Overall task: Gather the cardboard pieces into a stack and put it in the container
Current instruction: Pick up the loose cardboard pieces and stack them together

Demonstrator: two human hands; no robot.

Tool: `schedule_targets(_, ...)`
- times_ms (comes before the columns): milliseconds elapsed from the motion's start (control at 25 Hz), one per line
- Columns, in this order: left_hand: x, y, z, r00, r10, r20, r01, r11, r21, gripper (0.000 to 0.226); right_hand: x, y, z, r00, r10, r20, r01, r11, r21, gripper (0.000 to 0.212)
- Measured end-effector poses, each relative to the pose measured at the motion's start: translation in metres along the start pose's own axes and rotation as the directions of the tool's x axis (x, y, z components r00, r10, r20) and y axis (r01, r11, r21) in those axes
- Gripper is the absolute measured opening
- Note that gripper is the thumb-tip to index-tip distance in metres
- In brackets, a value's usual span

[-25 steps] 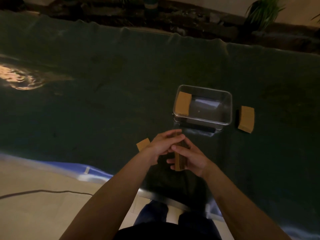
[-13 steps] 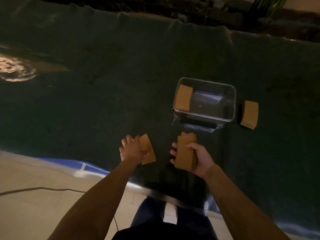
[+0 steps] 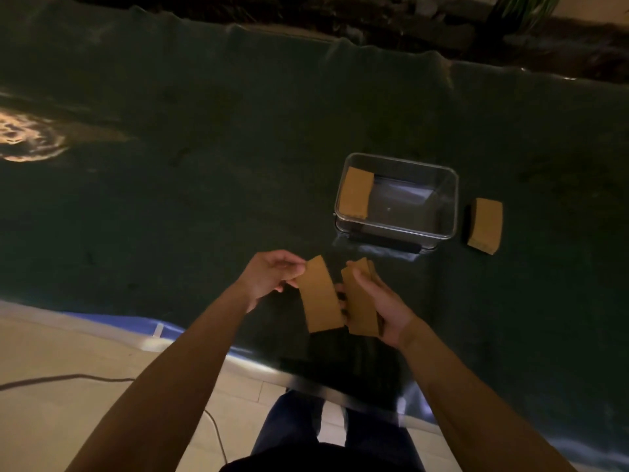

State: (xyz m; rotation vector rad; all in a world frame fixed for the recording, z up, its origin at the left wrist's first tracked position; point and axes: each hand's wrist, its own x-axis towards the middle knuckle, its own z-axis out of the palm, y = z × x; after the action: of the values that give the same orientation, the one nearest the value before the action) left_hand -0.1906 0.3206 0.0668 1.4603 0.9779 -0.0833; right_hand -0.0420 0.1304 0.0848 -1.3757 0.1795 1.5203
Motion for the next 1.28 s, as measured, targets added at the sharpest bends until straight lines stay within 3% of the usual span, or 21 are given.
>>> schedule_targets(120,-0.002,0.017,0.028,0.995,0.078,0.068,-0.075,0.996,-0.037,0.004,-0.005,0.001,0.009,0.997,0.042,0.057,-0.039,0.998,-0.051,0.048)
schedule_targets(360,-0.002,0.028,0.053,0.981,0.186,-0.048,-0.190,0.979,-0.080,0.007,-0.012,-0.004,0.020,0.995,-0.050,0.086,0.046,0.998,0.047,0.031)
schedule_targets(520,-0.006,0.026,0.057,0.943,0.319,-0.092,-0.298,0.936,0.188,0.007,-0.009,-0.007,0.024,0.996,-0.080,0.029,0.081,0.996,-0.048,0.039)
schedule_targets(600,-0.009,0.028,0.055,0.943,0.332,-0.004,-0.317,0.905,0.283,0.020,-0.008,-0.006,0.029,0.991,-0.131,-0.019,0.128,0.983,-0.133,0.047)
schedule_targets(720,-0.021,0.039,0.061,0.976,0.123,0.181,-0.125,0.992,-0.001,0.045,-0.004,0.001,0.039,0.943,-0.314,-0.110,0.243,0.876,-0.418,0.060)
schedule_targets(880,-0.024,0.042,0.071,0.975,0.123,0.186,-0.100,0.987,-0.129,0.043,0.003,0.010,0.046,0.868,-0.469,-0.163,0.272,0.725,-0.633,0.082)
schedule_targets(1080,-0.029,0.056,0.084,0.978,0.147,0.148,-0.115,0.972,-0.204,0.038,-0.006,0.008,0.040,0.829,-0.520,-0.206,0.294,0.719,-0.630,0.096)
schedule_targets(1160,-0.029,0.064,0.090,0.978,0.170,0.123,-0.147,0.973,-0.176,0.037,-0.014,0.004,0.031,0.874,-0.463,-0.147,0.346,0.806,-0.480,0.098)
schedule_targets(1280,-0.021,0.082,0.094,0.963,0.209,0.170,-0.181,0.969,-0.170,0.037,-0.034,-0.001,0.001,0.952,-0.304,-0.038,0.287,0.929,-0.234,0.084)
